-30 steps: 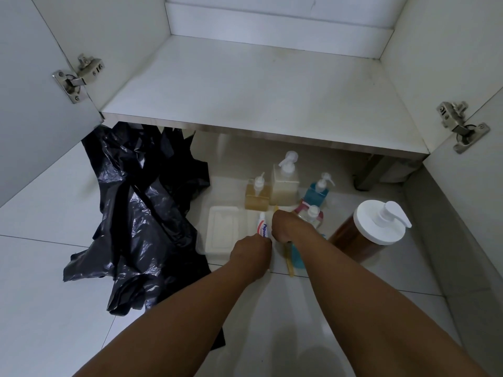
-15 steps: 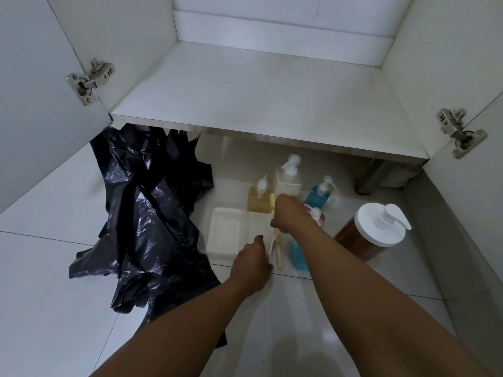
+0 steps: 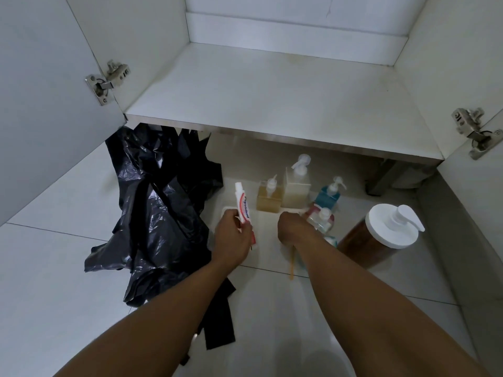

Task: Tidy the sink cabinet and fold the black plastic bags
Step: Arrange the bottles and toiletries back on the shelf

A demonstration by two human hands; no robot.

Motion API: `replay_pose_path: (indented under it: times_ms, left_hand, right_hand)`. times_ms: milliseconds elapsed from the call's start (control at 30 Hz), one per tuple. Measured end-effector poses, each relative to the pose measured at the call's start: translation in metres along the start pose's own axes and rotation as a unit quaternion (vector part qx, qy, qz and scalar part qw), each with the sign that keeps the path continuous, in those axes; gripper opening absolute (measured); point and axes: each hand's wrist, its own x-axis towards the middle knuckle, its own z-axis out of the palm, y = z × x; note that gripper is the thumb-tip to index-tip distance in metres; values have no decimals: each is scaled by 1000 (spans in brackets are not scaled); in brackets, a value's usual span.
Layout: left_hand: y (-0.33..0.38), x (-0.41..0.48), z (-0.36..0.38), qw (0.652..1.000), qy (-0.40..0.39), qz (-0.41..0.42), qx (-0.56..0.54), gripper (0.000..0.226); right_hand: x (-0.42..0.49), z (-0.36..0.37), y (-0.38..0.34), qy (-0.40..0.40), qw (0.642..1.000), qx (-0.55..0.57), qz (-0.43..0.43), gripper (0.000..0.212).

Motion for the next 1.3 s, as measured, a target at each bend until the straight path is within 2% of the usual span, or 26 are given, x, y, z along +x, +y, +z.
replay_pose_path:
  times_ms: [200, 300, 367, 467, 533, 600, 667, 733, 900, 1033, 1200, 1300]
  left_hand:
    - [-10, 23, -19, 999, 2, -30, -18, 13]
    - [-10, 28, -23, 999, 7, -36, -40, 15]
    - [-9, 34, -28, 998, 8, -40, -43, 17]
    - [-9, 49, -37, 999, -8, -42, -24, 30]
    - [-7, 59, -43, 998, -25, -50, -10, 32]
    - [-5, 69, -48, 997, -50, -56, 5, 28]
    - [-4, 77, -51, 995, -75, -57, 39, 25]
    - [-4, 83, -53, 991, -91, -61, 76, 24]
    - [-8, 92, -59, 973, -140, -99, 152, 38]
    - [-18, 92, -61, 965, -152, -132, 169, 46]
    - [-23, 79, -46, 965, -169, -103, 169, 45]
    - [-26, 74, -37, 967, -166, -77, 175, 40]
  right_hand:
    - [-7, 24, 5, 95, 995, -5, -4, 34]
    - [-8, 33, 3, 102, 994, 30, -5, 33]
    - [-5, 27, 0, 74, 995, 68, 1, 30]
    - [1, 0, -5, -45, 993, 108, -26, 18]
    - [0, -22, -9, -126, 971, 198, -47, 13]
    - [-5, -43, -16, -169, 941, 289, -56, 17]
    - [-6, -55, -23, -162, 927, 327, -85, 23]
    - [-3, -60, -34, -122, 914, 371, -113, 26]
    - [9, -42, -65, -25, 867, 480, -132, 24]
    - [18, -15, -74, 68, 882, 451, -116, 27]
    - [22, -2, -61, -9, 919, 391, -46, 27]
    - [25, -4, -57, -9, 937, 345, -59, 28]
